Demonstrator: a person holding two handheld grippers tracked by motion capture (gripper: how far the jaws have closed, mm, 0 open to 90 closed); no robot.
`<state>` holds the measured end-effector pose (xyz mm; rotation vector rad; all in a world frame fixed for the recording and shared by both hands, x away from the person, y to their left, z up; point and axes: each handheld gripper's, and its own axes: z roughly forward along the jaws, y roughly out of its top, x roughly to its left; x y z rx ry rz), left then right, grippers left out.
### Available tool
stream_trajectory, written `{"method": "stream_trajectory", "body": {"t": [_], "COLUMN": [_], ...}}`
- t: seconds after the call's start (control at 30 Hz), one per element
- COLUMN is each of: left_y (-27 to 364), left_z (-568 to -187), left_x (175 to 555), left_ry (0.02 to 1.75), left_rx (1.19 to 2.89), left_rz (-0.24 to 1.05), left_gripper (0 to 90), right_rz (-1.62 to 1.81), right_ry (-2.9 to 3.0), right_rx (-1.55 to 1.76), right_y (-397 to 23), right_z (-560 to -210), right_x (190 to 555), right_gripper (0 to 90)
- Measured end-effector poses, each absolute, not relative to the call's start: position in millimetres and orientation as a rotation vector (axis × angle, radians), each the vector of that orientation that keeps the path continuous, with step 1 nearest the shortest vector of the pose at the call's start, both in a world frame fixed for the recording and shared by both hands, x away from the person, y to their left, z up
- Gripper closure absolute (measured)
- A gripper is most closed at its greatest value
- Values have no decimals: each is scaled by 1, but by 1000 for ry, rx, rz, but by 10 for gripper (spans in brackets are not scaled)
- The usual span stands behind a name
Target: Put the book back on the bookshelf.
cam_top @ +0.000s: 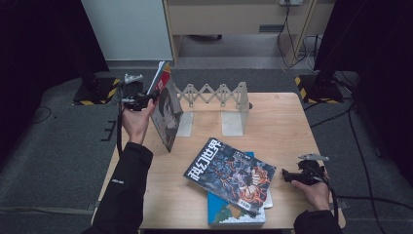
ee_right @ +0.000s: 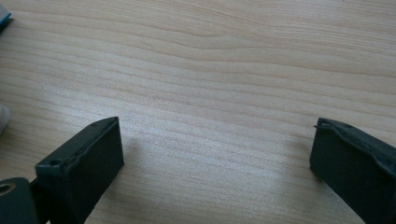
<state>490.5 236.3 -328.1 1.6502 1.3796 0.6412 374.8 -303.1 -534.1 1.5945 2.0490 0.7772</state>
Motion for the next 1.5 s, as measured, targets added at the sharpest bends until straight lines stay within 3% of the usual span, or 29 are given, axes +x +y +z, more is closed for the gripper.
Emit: {"method": "stream_trajectory", "body": {"t": [0.07,0.2,0.47,0.97,1.1,1.5], "left_y": [236,236,228,222,225,242], "left_z": [-330,-329,-326,-330,-329,-328], "left_x": [493,493,488,488,485,465], "left_ry": [1385,1400,1400,1396,1371,1319], "left_rx": [1644,1643,1608,1669,1668,1631], "left_rz": [636,675,813,846,828,753], "left_gripper": [710,854,861,856,829,616], "right_rz": [778,779,779,780,780,762], "right_ry": [2048,2046,2046,2046,2045,2070], "right_rx": [1595,1597,1597,1596,1596,1601], "right_y": [-303,-303,-303,-303,-303,-302], "right_z": [-534,-534,-534,-534,-534,-531], "right_x": [375,375,375,375,375,374], "right_gripper": [30,30,30,29,29,76]}}
